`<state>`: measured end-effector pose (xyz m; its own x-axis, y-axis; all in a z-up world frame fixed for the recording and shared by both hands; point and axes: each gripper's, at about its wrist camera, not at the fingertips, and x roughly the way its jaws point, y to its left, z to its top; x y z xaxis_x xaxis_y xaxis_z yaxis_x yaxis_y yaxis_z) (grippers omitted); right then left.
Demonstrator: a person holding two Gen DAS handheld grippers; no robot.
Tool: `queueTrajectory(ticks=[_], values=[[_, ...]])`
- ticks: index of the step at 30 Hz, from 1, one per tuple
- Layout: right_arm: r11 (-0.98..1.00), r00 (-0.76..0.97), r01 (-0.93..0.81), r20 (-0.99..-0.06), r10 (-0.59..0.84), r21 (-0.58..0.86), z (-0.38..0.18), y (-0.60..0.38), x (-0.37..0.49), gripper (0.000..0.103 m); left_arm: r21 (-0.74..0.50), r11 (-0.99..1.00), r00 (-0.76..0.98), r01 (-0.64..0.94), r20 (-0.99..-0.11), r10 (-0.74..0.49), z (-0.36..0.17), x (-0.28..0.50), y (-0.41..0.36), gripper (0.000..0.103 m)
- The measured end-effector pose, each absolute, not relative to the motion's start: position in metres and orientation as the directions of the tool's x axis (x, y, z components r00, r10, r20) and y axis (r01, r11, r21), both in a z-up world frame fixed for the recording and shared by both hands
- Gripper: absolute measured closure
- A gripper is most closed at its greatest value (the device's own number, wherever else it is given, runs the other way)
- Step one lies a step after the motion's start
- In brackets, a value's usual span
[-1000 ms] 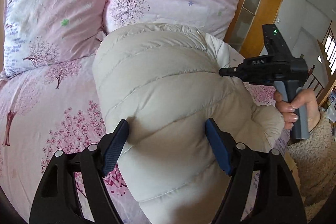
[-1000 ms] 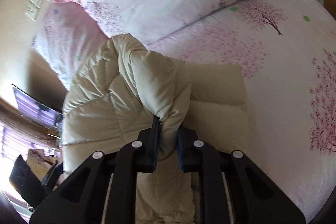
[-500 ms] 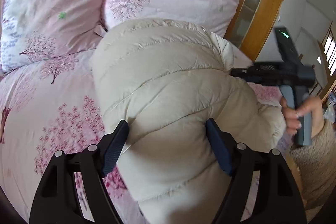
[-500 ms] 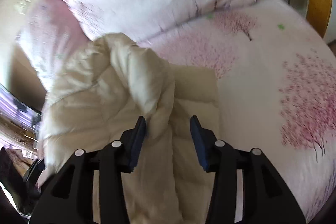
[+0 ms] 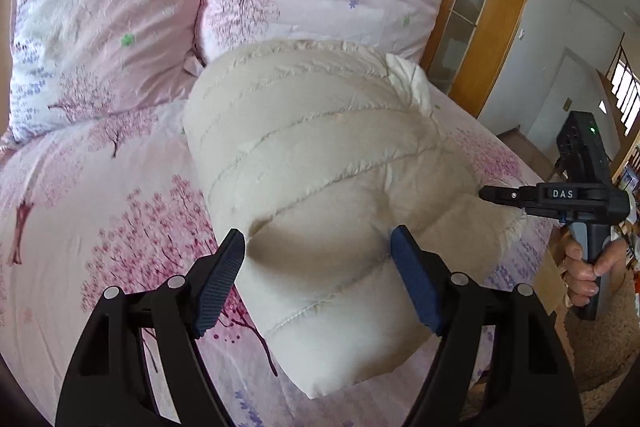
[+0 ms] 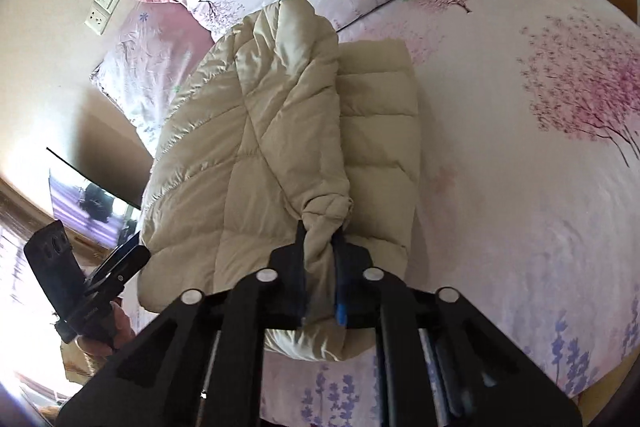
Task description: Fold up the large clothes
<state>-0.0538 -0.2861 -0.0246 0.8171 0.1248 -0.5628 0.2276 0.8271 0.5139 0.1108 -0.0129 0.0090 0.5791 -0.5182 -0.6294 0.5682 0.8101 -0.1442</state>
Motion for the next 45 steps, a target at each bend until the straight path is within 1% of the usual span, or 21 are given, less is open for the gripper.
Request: queueTrajectory(ticks=[5, 7, 10, 12, 14, 15, 17, 19, 20, 21, 22, 25, 29, 33, 35, 40, 43, 45], values=[[0.808, 0.778, 0.324, -0.625, 0.069, 0.492, -0.056, -0.29, -0.055, 0.094, -0.164, 0.793, 0.543, 0.586, -0.648, -0.535, -0.001, 0.112, -0.018, 0.026], [0.8, 0.777, 0.333, -0.626, 0.067, 0.499, -0.068, -0.29, -0.055, 0.094, -0.145, 0.791, 0.543, 0.595, -0.653, -0.528, -0.004, 0.111, -0.024, 0.025], [0.816, 0.765, 0.342, -0.643, 0.046, 0.466, -0.068, -0.288, -0.054, 0.093, -0.092, 0.802, 0.563, 0.591, -0.664, -0.491, -0.01, 0.111, -0.032, 0.025], [0.824, 0.755, 0.356, -0.656, 0.024, 0.441, -0.058, -0.288, -0.054, 0.084, -0.094, 0.801, 0.569, 0.591, -0.655, -0.497, -0.007, 0.108, -0.028, 0.025], [0.829, 0.793, 0.349, -0.609, -0.013, 0.437, -0.035, -0.291, -0.057, 0.083, -0.103, 0.804, 0.587, 0.586, -0.629, -0.509, 0.003, 0.107, -0.02, 0.025], [0.833, 0.813, 0.341, -0.582, -0.028, 0.435, -0.022, -0.292, -0.056, 0.081, -0.101, 0.808, 0.599, 0.58, -0.619, -0.508, 0.007, 0.108, -0.017, 0.025], [0.848, 0.838, 0.329, -0.542, -0.059, 0.416, -0.001, -0.291, -0.052, 0.079, -0.1, 0.822, 0.629, 0.561, -0.594, -0.501, 0.018, 0.114, -0.012, 0.025], [0.866, 0.847, 0.308, -0.528, -0.061, 0.394, 0.017, -0.287, -0.04, 0.079, -0.093, 0.834, 0.647, 0.544, -0.586, -0.488, 0.025, 0.121, -0.011, 0.025], [0.874, 0.852, 0.295, -0.521, -0.058, 0.386, 0.027, -0.283, -0.032, 0.076, -0.084, 0.841, 0.659, 0.534, -0.582, -0.476, 0.03, 0.127, -0.011, 0.025], [0.883, 0.86, 0.275, -0.508, -0.049, 0.38, 0.036, -0.279, -0.024, 0.069, -0.076, 0.845, 0.667, 0.529, -0.579, -0.47, 0.032, 0.13, -0.011, 0.025], [0.891, 0.865, 0.263, -0.5, -0.048, 0.37, 0.042, -0.277, -0.019, 0.067, -0.061, 0.851, 0.677, 0.521, -0.577, -0.456, 0.035, 0.135, -0.012, 0.025], [0.919, 0.863, 0.265, -0.498, -0.09, 0.293, 0.057, -0.268, 0.008, 0.065, -0.018, 0.869, 0.708, 0.495, -0.571, -0.415, 0.04, 0.154, -0.014, 0.025], [0.928, 0.848, 0.246, -0.525, -0.067, 0.279, 0.056, -0.261, 0.038, 0.066, -0.004, 0.88, 0.708, 0.476, -0.592, -0.386, 0.038, 0.187, -0.018, 0.025], [0.936, 0.836, 0.257, -0.542, -0.09, 0.241, 0.053, -0.261, 0.058, 0.066, -0.045, 0.861, 0.669, 0.506, -0.61, -0.425, 0.033, 0.203, -0.024, 0.025], [0.93, 0.813, 0.288, -0.571, -0.112, 0.227, 0.044, -0.264, 0.063, 0.066, -0.05, 0.847, 0.651, 0.529, -0.616, -0.443, 0.031, 0.208, -0.033, 0.025], [0.899, 0.715, 0.384, -0.685, -0.143, 0.212, 0.014, -0.289, 0.085, 0.063, -0.07, 0.825, 0.625, 0.561, -0.617, -0.478, 0.027, 0.211, -0.046, 0.025], [0.879, 0.668, 0.441, -0.721, -0.186, 0.182, -0.001, -0.301, 0.093, 0.062, -0.084, 0.816, 0.618, 0.572, -0.61, -0.496, 0.028, 0.209, -0.046, 0.025], [0.864, 0.663, 0.459, -0.727, -0.176, 0.209, -0.006, -0.312, 0.095, 0.062, -0.084, 0.814, 0.619, 0.575, -0.606, -0.5, 0.03, 0.208, -0.045, 0.025]])
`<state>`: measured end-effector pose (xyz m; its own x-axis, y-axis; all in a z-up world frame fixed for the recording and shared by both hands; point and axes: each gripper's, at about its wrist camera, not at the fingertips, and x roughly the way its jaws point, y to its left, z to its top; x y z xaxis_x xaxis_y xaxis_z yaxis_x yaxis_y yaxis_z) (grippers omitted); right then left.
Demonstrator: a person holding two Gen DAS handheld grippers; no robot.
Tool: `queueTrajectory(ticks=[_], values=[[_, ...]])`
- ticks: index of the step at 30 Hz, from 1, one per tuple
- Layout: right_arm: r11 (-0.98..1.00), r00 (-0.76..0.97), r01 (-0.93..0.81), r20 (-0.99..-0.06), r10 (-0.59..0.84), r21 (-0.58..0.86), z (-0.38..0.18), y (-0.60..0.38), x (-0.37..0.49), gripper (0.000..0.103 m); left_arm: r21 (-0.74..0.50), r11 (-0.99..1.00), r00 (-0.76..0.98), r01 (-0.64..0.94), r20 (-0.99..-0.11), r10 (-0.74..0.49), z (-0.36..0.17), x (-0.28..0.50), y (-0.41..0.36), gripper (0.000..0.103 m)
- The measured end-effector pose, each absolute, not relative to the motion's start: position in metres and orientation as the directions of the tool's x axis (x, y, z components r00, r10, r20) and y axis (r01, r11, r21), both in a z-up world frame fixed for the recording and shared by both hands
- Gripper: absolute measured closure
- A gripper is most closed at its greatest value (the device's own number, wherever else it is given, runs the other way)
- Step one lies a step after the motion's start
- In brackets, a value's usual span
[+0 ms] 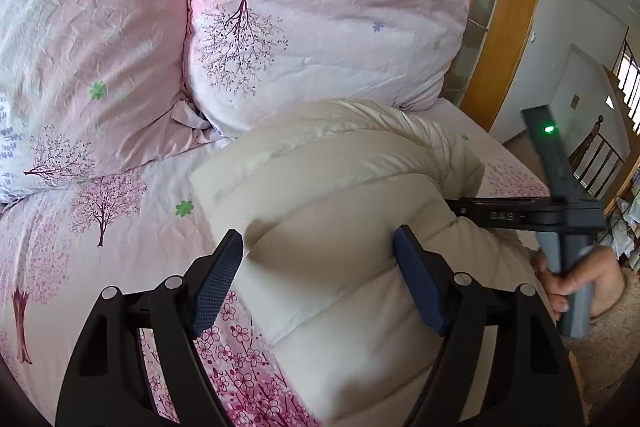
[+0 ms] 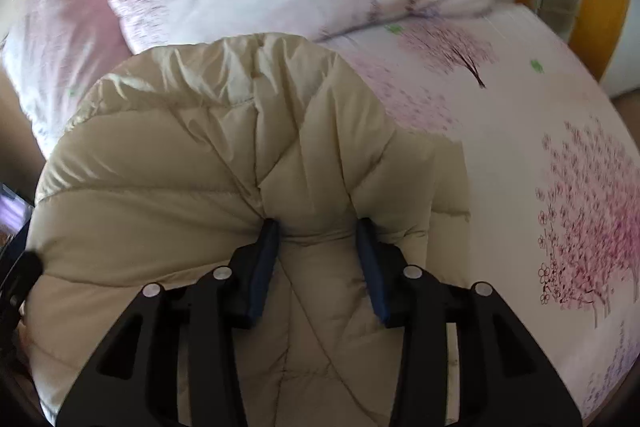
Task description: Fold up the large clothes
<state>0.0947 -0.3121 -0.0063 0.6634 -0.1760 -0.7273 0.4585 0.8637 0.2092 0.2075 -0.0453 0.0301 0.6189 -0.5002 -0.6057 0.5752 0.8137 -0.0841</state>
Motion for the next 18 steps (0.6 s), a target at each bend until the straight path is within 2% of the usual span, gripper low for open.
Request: queueTrajectory(ticks=[6, 10, 18], values=[[0.863, 0.706, 0.437, -0.691, -0.154, 0.254, -0.002, -0.309, 0.08, 0.059, -0.077, 0.82, 0.622, 0.567, -0.612, -0.488, 0.028, 0.206, -0.043, 0.025], [0.868, 0.775, 0.38, -0.623, -0.111, 0.319, 0.013, -0.298, 0.045, 0.057, -0.073, 0.828, 0.628, 0.556, -0.615, -0.476, 0.028, 0.199, -0.037, 0.025], [0.889, 0.811, 0.36, -0.566, -0.148, 0.284, 0.007, -0.273, -0.018, 0.054, -0.102, 0.803, 0.609, 0.587, -0.599, -0.521, 0.033, 0.162, -0.033, 0.025]])
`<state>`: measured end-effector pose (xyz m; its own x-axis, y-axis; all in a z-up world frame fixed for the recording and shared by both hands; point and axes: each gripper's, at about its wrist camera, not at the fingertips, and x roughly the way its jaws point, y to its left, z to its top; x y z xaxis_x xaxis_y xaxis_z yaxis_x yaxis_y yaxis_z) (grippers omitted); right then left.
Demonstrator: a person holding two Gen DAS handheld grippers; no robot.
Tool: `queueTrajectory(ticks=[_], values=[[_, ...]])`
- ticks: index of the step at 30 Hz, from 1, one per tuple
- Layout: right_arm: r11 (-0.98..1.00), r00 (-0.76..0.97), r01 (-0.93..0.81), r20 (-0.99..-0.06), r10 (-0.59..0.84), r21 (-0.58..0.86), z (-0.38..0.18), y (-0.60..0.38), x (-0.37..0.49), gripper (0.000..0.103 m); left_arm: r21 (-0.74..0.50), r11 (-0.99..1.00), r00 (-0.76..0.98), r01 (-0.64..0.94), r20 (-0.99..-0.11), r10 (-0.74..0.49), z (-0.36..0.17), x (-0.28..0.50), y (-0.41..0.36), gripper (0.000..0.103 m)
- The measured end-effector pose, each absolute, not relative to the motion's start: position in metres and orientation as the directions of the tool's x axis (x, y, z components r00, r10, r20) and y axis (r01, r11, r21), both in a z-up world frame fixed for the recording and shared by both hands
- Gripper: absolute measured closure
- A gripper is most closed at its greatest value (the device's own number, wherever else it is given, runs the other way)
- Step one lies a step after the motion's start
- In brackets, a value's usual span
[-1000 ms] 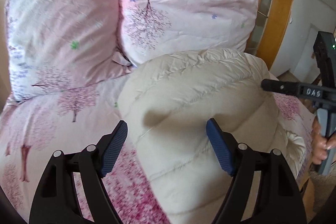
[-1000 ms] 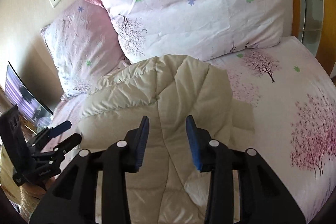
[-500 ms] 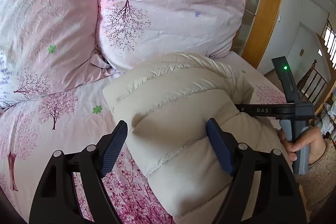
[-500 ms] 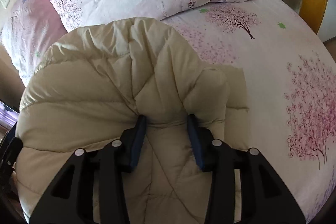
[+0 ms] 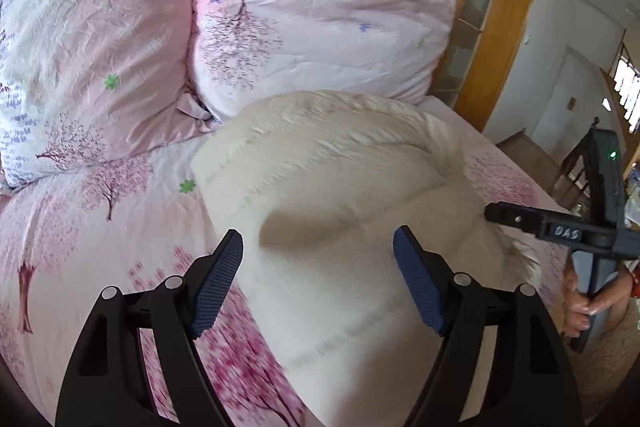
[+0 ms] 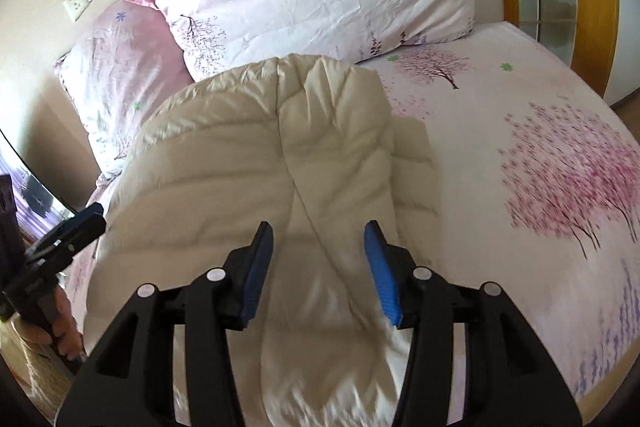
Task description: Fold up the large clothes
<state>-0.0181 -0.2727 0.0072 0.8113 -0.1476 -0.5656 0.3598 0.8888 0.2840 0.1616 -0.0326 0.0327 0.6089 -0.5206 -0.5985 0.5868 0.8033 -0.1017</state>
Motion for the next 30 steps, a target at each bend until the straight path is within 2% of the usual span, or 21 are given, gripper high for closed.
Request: queueTrajectory(ticks=[5, 9, 14, 19, 20, 23, 26, 30], values=[[0.892, 0.809, 0.361, -0.567, -0.153, 0.274, -0.01, -0.262, -0.036, 0.048, -0.094, 0.77, 0.572, 0.631, -0.614, -0.544, 0.024, 0.129, -0.04, 0.025], [0.885, 0.776, 0.376, -0.616, -0.138, 0.276, -0.032, -0.261, -0.029, 0.048, -0.033, 0.778, 0.582, 0.627, -0.644, -0.497, 0.009, 0.123, -0.049, 0.024], [0.874, 0.757, 0.383, -0.644, -0.111, 0.3, -0.051, -0.262, -0.015, 0.048, -0.064, 0.799, 0.544, 0.597, -0.699, -0.463, -0.015, 0.136, -0.05, 0.018], [0.884, 0.729, 0.392, -0.673, -0.128, 0.256, -0.044, -0.259, -0.013, 0.045, -0.065, 0.783, 0.555, 0.619, -0.668, -0.495, -0.021, 0.134, -0.044, 0.015], [0.883, 0.723, 0.391, -0.68, -0.12, 0.26, -0.04, -0.261, -0.014, 0.041, -0.093, 0.775, 0.548, 0.625, -0.655, -0.52, -0.016, 0.133, -0.038, 0.015], [0.872, 0.726, 0.415, -0.672, -0.147, 0.258, -0.019, -0.269, -0.028, 0.005, -0.185, 0.765, 0.537, 0.617, -0.612, -0.581, -0.002, 0.135, -0.016, 0.015], [0.867, 0.728, 0.437, -0.66, -0.185, 0.239, 0.001, -0.279, -0.038, 0.002, -0.287, 0.763, 0.533, 0.58, -0.574, -0.621, 0.008, 0.149, 0.01, 0.01], [0.842, 0.608, 0.501, -0.774, -0.176, 0.202, 0.006, -0.303, -0.024, 0.002, -0.318, 0.806, 0.549, 0.5, -0.604, -0.578, 0.006, 0.173, 0.028, 0.008]])
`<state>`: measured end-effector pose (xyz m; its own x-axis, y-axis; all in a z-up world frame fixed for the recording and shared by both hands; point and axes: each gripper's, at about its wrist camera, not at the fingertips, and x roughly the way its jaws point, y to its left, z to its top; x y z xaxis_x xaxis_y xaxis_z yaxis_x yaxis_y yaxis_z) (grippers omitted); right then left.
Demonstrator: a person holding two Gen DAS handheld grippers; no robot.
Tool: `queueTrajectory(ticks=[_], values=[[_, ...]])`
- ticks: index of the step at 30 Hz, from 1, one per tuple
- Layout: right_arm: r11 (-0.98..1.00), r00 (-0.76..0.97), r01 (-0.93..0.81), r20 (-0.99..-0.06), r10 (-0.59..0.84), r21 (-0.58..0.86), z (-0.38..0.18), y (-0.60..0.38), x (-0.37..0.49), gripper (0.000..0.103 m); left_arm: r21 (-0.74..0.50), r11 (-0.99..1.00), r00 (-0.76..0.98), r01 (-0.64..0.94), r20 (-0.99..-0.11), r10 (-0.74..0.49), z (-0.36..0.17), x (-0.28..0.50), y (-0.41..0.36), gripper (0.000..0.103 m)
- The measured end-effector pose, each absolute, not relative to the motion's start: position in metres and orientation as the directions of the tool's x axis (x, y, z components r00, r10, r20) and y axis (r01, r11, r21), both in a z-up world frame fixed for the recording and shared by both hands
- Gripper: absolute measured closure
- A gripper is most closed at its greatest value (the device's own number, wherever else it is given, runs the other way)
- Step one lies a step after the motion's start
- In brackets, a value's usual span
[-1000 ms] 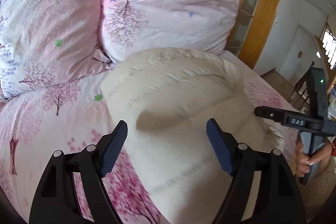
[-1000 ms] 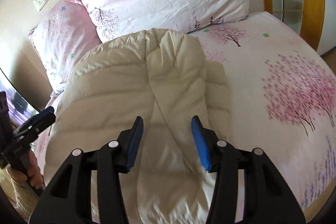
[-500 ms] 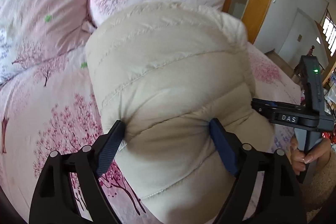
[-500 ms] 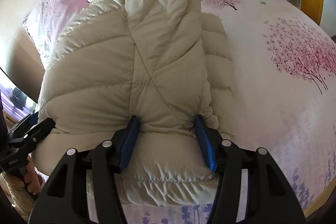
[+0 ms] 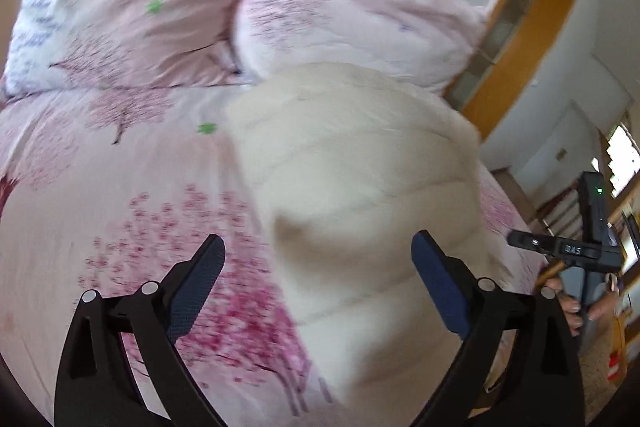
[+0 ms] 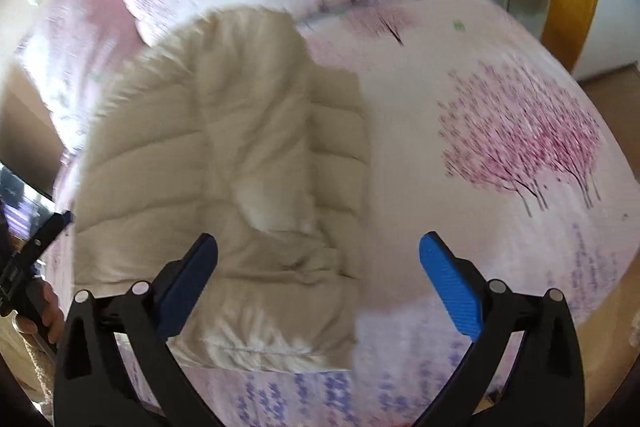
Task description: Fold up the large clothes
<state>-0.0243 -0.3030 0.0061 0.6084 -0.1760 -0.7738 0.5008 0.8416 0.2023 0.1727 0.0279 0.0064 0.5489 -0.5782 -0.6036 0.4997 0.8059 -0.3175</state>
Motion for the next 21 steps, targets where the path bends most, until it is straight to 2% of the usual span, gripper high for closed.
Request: queueTrajectory(ticks=[2, 4, 7, 9, 15, 21], values=[[0.832, 0.586, 0.516, -0.793, -0.167, 0.206, 0.003, -0.315, -0.017, 0.002, -0.355, 0.794, 0.515, 0.494, -0.616, -0.596, 0.001, 0.183, 0.03, 0.008], [0.812, 0.637, 0.505, -0.762, -0.122, 0.292, 0.001, -0.329, -0.015, 0.002, -0.392, 0.774, 0.475, 0.496, -0.624, -0.62, -0.003, 0.19, 0.03, 0.008], [0.757, 0.75, 0.378, -0.656, 0.087, 0.532, -0.007, -0.357, -0.011, 0.002, -0.46, 0.733, 0.406, 0.501, -0.624, -0.668, -0.01, 0.202, 0.027, 0.008], [0.73, 0.761, 0.33, -0.626, 0.169, 0.599, -0.013, -0.372, -0.003, 0.002, -0.52, 0.697, 0.353, 0.493, -0.613, -0.707, -0.016, 0.211, 0.027, 0.008], [0.711, 0.727, 0.329, -0.647, 0.23, 0.622, -0.031, -0.394, 0.012, 0.002, -0.582, 0.653, 0.283, 0.484, -0.602, -0.746, -0.023, 0.23, 0.021, 0.008], [0.681, 0.711, 0.205, -0.585, 0.39, 0.703, -0.042, -0.388, 0.03, 0.002, -0.65, 0.601, 0.225, 0.464, -0.57, -0.79, -0.031, 0.243, 0.015, 0.008]])
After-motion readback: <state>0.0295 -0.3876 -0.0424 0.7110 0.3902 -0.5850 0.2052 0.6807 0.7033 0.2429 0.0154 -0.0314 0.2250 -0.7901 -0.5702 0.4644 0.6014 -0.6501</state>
